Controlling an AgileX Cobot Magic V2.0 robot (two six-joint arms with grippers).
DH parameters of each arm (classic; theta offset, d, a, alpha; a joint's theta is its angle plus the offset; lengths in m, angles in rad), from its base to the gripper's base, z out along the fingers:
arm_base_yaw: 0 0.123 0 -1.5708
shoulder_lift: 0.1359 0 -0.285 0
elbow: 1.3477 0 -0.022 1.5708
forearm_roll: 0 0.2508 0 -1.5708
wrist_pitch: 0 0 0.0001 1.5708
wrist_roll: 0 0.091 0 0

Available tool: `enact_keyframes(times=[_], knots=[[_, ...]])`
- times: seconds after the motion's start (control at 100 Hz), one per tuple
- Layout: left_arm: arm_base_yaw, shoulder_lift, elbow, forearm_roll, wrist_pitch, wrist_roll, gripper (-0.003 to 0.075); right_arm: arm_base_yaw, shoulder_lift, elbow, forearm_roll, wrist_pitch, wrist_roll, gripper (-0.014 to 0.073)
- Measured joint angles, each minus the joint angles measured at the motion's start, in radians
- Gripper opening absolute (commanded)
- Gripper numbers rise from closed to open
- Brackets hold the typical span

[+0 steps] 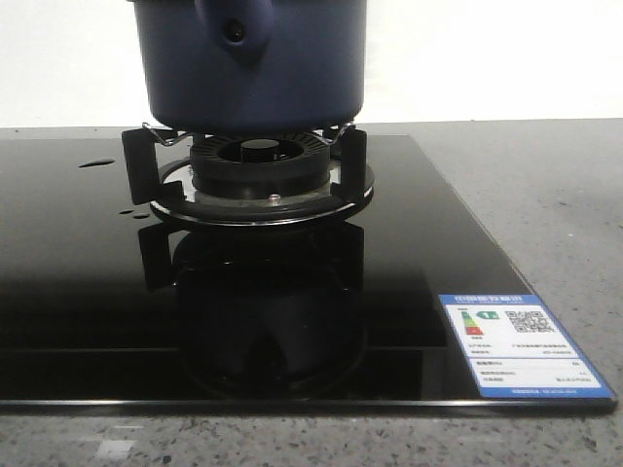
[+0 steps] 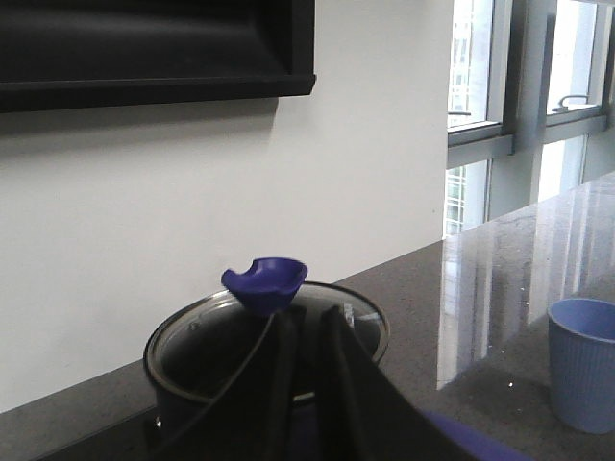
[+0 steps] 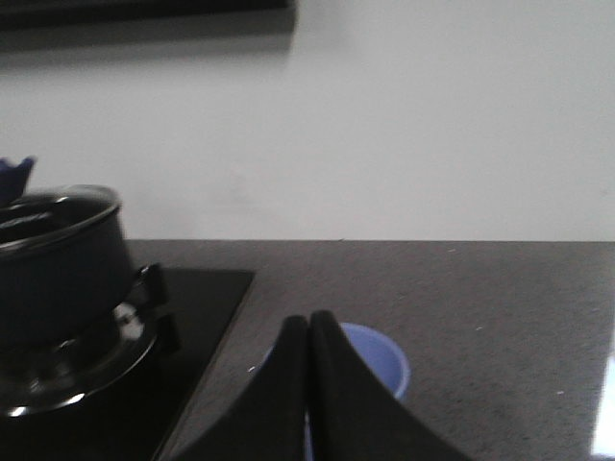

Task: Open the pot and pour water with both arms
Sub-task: 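Open the left gripper and lift it away from the lid knob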

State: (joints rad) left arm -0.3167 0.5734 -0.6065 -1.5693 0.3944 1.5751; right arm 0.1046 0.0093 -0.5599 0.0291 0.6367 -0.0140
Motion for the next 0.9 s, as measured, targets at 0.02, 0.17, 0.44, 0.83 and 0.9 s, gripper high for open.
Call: enact_keyframes(times=[0.02,0.17,0.44,0.83,0.9], knots=[[0.000,-0.029,0.023,0.000,-0.008,-0.002,-0.0019,0.006,-0.008,0.000,0.030,0.017,-0.018,-0.0074],[0.000,-0.202,0.162,0.000,-0.055,-0.028,-0.0019,0.027,-0.023,0.000,0.161,0.132,-0.111,-0.0074],[0.000,-0.341,0.264,-0.002,-0.087,-0.037,-0.0019,0.029,-0.023,0.000,0.191,0.223,-0.127,-0.0074],[0.000,-0.347,0.269,-0.008,-0.087,-0.039,-0.0019,0.029,-0.023,0.000,0.195,0.229,-0.127,-0.0074],[0.000,-0.347,0.269,-0.008,-0.087,-0.039,-0.0019,0.029,-0.023,0.000,0.195,0.229,-0.127,-0.0074]])
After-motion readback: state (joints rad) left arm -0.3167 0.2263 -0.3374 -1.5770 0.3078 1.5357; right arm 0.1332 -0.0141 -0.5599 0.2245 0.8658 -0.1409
